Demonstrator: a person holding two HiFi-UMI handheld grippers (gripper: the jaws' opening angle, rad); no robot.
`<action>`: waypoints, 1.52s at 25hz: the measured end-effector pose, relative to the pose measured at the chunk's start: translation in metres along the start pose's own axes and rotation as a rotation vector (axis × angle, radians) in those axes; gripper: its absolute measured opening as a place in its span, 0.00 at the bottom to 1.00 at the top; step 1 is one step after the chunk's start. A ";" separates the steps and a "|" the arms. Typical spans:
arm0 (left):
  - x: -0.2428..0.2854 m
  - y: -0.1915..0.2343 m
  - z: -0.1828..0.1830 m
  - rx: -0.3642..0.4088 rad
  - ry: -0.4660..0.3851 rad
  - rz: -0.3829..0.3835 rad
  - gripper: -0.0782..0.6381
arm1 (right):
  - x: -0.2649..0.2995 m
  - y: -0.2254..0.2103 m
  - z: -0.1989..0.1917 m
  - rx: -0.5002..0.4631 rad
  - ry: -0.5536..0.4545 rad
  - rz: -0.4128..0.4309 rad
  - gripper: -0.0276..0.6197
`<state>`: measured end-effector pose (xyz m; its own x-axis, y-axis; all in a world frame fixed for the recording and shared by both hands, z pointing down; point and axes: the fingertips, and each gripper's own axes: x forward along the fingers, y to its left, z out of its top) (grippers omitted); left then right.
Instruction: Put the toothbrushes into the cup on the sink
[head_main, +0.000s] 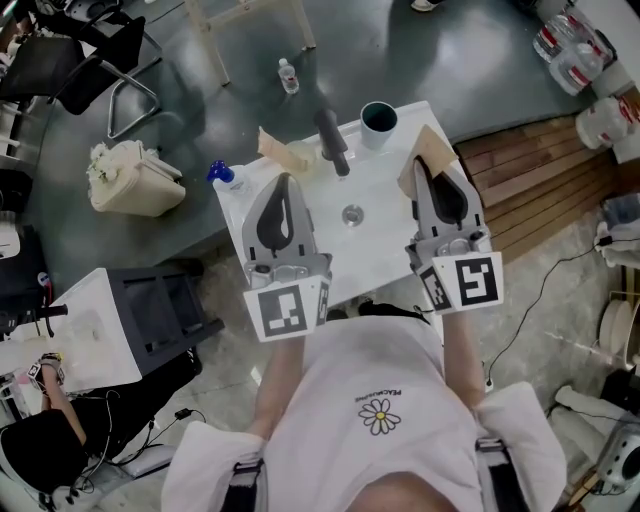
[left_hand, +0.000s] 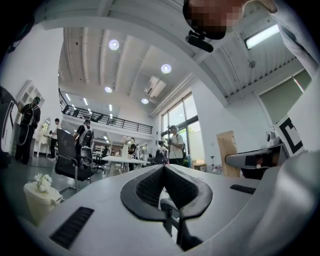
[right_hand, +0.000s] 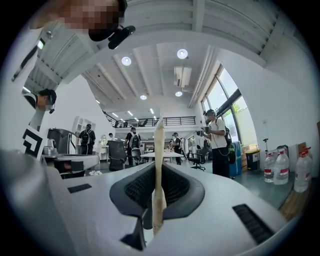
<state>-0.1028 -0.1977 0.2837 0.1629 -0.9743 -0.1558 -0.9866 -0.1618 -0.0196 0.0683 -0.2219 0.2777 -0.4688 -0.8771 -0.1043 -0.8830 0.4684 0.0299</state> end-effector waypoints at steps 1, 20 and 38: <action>0.001 0.000 0.001 -0.004 0.000 0.000 0.13 | 0.004 -0.004 0.004 -0.005 -0.010 -0.001 0.08; 0.014 0.003 -0.019 -0.023 0.093 0.054 0.13 | 0.111 -0.052 0.014 0.073 -0.128 0.090 0.08; 0.024 0.010 -0.047 -0.024 0.165 0.105 0.13 | 0.158 -0.073 -0.090 0.108 0.024 0.076 0.08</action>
<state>-0.1089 -0.2304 0.3267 0.0601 -0.9982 0.0085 -0.9981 -0.0600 0.0124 0.0571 -0.4042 0.3486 -0.5354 -0.8406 -0.0820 -0.8382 0.5407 -0.0706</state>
